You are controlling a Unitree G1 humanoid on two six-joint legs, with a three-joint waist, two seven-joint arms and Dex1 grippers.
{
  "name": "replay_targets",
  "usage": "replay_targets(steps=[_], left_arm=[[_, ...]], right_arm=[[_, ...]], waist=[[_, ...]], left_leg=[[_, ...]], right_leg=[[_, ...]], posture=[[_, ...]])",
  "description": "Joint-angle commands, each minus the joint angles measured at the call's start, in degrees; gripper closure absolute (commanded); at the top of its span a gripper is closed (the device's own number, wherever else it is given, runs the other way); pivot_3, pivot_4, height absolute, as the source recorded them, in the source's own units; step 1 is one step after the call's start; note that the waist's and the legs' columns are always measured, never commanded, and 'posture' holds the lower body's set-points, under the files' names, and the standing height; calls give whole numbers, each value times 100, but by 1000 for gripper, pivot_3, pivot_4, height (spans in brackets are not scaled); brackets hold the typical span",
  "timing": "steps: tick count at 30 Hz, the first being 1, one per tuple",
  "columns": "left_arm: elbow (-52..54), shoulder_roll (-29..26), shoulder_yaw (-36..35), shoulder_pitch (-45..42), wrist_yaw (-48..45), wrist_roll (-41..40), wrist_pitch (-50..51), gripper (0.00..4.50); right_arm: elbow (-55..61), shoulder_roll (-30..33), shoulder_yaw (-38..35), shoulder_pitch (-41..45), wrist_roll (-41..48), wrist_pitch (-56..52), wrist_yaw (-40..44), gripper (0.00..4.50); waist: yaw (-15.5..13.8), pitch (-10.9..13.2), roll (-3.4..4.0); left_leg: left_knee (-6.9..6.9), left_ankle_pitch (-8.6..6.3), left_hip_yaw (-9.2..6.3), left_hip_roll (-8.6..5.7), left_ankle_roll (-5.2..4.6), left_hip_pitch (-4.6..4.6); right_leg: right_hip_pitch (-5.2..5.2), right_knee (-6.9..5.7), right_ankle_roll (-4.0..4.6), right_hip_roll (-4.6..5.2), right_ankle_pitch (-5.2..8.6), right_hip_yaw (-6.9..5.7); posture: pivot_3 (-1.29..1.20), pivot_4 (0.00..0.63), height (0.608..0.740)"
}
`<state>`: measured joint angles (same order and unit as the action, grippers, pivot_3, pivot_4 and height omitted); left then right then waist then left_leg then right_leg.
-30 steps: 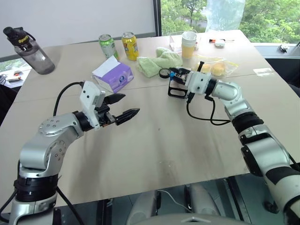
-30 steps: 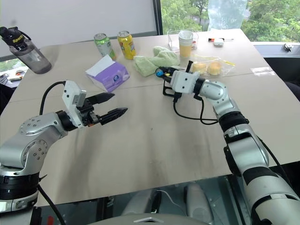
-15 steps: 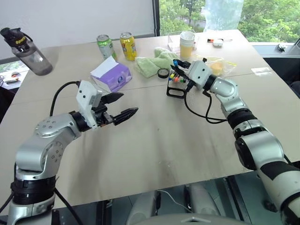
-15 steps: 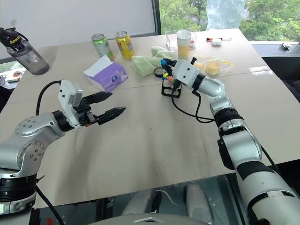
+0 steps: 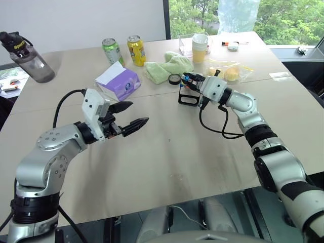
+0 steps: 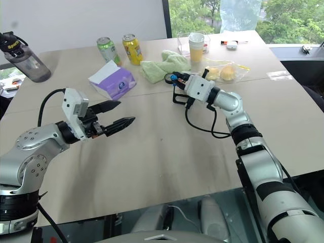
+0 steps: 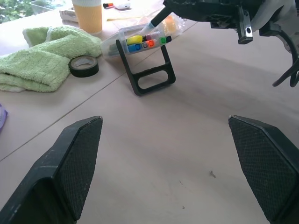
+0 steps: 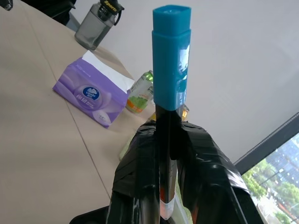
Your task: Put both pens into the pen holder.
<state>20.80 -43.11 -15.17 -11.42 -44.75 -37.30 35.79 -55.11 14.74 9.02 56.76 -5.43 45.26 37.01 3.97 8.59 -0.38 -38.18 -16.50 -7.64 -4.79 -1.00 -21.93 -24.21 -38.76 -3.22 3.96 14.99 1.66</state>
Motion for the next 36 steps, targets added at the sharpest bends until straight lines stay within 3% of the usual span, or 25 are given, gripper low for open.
replay_targets(steps=[1, 6, 7, 13, 21, 26, 31, 36], left_arm=[[87, -66, -157, -55, -32, -31, -105, 73], [98, -86, -205, -8, -42, -35, -99, 73], [100, -86, -206, -7, -39, -32, -99, 0], [165, -64, -248, 47, 3, -64, -81, 0], [170, 3, -215, 63, 48, -62, -104, 0], [182, 5, -249, 139, 52, -62, -100, 0], [309, 207, -245, 576, 181, 86, -326, 0], [551, 372, 4, 1302, 349, 437, -491, 0]], right_arm=[[-220, 20, -85, 191, -94, 103, -290, 4388], [-653, 35, 33, 441, -396, 139, -571, 4388], [-714, 42, 63, 492, -477, 171, -645, 3370], [-981, -71, -38, 707, -501, 188, -902, 779], [-886, -22, -140, 666, -311, 206, -753, 779], [-35, -18, -307, 314, 397, -19, 82, 779], [3012, 488, -179, -1298, 2015, -2521, 1673, 779], [5291, 1483, -382, -2783, 3213, -5012, 2189, 779]], waist=[[-2, 0, 0], [8, 0, 0], [7, 0, 0], [9, 0, 0], [10, 0, 0], [11, 0, 0], [-43, 0, 1], [-169, 1, 4]], left_leg=[[0, 0, 1, -1, 0, 0], [1, 0, 4, 0, 0, 2], [1, 0, 4, 0, 0, 3], [1, 0, 6, 0, 0, 2], [1, 0, 6, 0, 0, 2], [0, 0, 4, 1, 0, 1], [-2, -1, -7, 2, -1, -1], [-4, -1, -8, 0, -2, -8]], right_leg=[[0, 1, 0, 0, 0, 0], [0, 0, 0, -1, 0, 4], [0, -1, 0, -2, 0, 5], [-1, -1, 0, -1, 0, 8], [0, -1, 0, -1, 0, 7], [0, 0, 0, -1, 0, 7], [6, 1, 0, 5, 0, 12], [4, 10, 0, 6, 0, 15]], posture=[[0, 150, 740], [0, 150, 740], [0, 150, 740], [0, 150, 740], [0, 150, 740], [0, 150, 740], [0, 150, 740], [0, 150, 740]])
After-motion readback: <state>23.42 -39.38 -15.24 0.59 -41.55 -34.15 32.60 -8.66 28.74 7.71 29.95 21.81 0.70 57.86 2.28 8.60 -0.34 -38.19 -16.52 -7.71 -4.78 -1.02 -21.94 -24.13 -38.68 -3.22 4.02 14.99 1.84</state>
